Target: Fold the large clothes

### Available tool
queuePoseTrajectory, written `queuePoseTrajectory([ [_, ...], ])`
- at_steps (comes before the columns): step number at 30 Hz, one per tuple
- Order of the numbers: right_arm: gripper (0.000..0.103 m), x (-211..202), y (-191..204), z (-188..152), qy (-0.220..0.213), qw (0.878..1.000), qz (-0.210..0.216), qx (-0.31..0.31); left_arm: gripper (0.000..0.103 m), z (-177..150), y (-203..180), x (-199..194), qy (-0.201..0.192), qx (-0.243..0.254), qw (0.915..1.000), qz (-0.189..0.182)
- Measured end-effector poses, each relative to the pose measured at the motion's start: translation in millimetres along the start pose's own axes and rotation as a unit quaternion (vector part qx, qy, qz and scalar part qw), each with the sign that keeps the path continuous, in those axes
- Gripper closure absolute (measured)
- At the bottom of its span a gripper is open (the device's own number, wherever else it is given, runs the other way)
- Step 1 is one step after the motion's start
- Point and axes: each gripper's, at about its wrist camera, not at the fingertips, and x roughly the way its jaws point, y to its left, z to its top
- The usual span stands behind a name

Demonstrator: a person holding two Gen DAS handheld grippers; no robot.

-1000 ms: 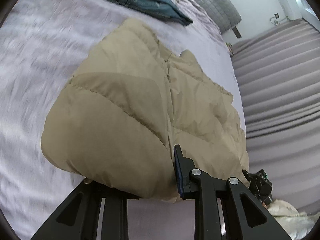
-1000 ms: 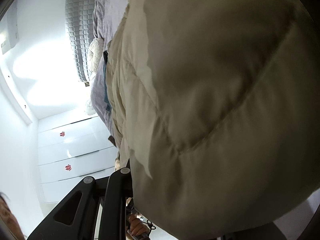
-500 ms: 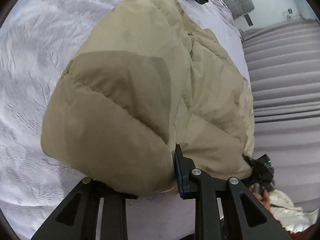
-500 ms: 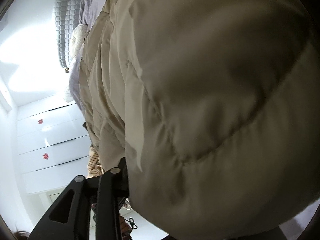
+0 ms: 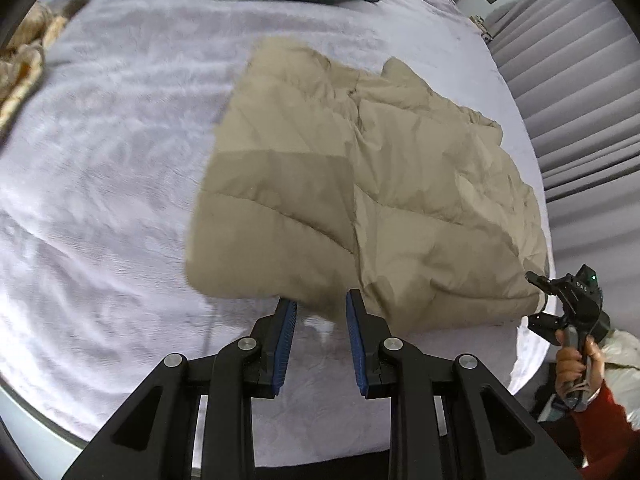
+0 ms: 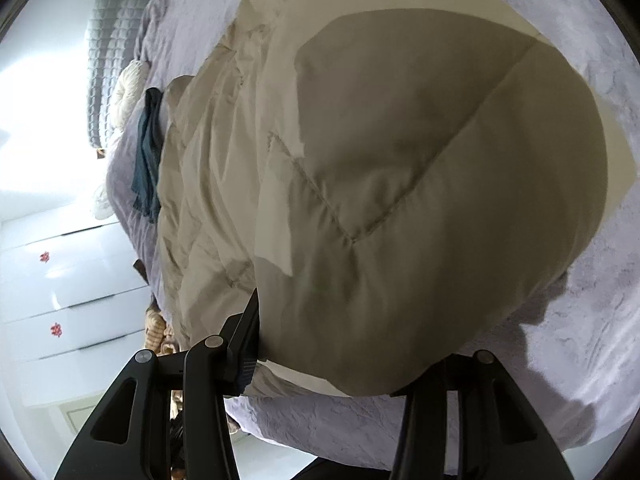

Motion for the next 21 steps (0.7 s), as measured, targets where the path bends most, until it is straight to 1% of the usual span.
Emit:
queuePoseTrajectory([
  [2, 0.051, -0.6, 3.9, -4.9, 0.003, 1.0, -0.01, -0.001, 0.077, -1.3, -1.1, -12.4, -0.016, 0.001, 0.9998, 0.009],
  [4, 0.05, -7.3, 9.6, -13.0, 0.012, 0.999, -0.029, -0.021, 0.077, -3.4, 4.3, -27.8, -0.029, 0.0, 0.9995, 0.01],
  [6, 0.05, 3.0, 42.9, -22.3, 0.03, 0.997, -0.048, -0.055, 0.077, -0.9, 7.5, -38.3, -0.044, 0.006, 0.9989, 0.015],
  [7, 0.05, 0.6, 50.9, -25.0, 0.052, 0.994, -0.049, -0.083, 0.077, 1.9, 6.7, -38.7, -0.049, 0.012, 0.9985, 0.023],
  [8, 0.05, -2.5, 57.7, -27.8, 0.07, 0.991, -0.039, -0.104, 0.077, 5.6, 6.3, -35.7, -0.05, 0.019, 0.998, 0.034],
  [9, 0.05, 3.7, 65.7, -35.0, 0.081, 0.989, -0.029, -0.12, 0.077, 11.0, 5.9, -31.8, -0.05, 0.025, 0.9975, 0.044],
  [10, 0.052, -2.2, 75.8, -39.2, 0.097, 0.984, -0.007, -0.146, 0.077, 20.7, 4.6, -26.3, -0.055, 0.032, 0.9966, 0.052],
  [11, 0.054, -8.5, 81.4, -40.9, 0.102, 0.982, 0.013, -0.16, 0.077, 29.1, 2.2, -21.6, -0.061, 0.037, 0.9959, 0.056],
  [12, 0.056, -16.5, 87.9, -41.7, 0.101, 0.979, 0.039, -0.171, 0.077, 38.1, -0.4, -15.3, -0.065, 0.042, 0.9951, 0.06],
  [13, 0.056, -25.4, 97.5, -37.7, 0.084, 0.978, 0.054, -0.183, 0.077, 50.4, -4.0, -9.8, -0.072, 0.05, 0.9942, 0.063],
  [14, 0.056, -27.5, 102.5, -33.3, 0.067, 0.979, 0.05, -0.187, 0.077, 62.0, -7.0, -3.8, -0.076, 0.056, 0.9936, 0.061],
  [15, 0.056, -29.3, 106.3, -24.8, 0.045, 0.981, 0.033, -0.186, 0.076, 75.1, -10.6, 4.9, -0.079, 0.06, 0.9933, 0.06],
  [17, 0.056, -24.2, 105.4, -2.1, 0.0, 0.984, -0.043, -0.17, 0.077, 100.5, -14.8, 27.5, -0.078, 0.061, 0.9924, 0.073],
  [18, 0.061, -17.3, 103.4, 10.8, -0.019, 0.983, -0.086, -0.161, 0.076, 108.3, -15.7, 37.4, -0.075, 0.061, 0.9921, 0.08],
  [19, 0.069, -8.9, 101.3, 22.4, -0.038, 0.979, -0.126, -0.153, 0.076, 117.0, -15.2, 50.3, -0.071, 0.061, 0.9909, 0.097],
  [20, 0.071, -1.1, 99.5, 33.0, -0.056, 0.975, -0.148, -0.155, 0.077, 122.9, -13.5, 60.8, -0.066, 0.058, 0.9895, 0.114],
  [21, 0.072, 5.1, 99.9, 41.0, -0.072, 0.971, -0.16, -0.16, 0.077, 126.9, -11.2, 69.6, -0.061, 0.054, 0.9891, 0.122],
])
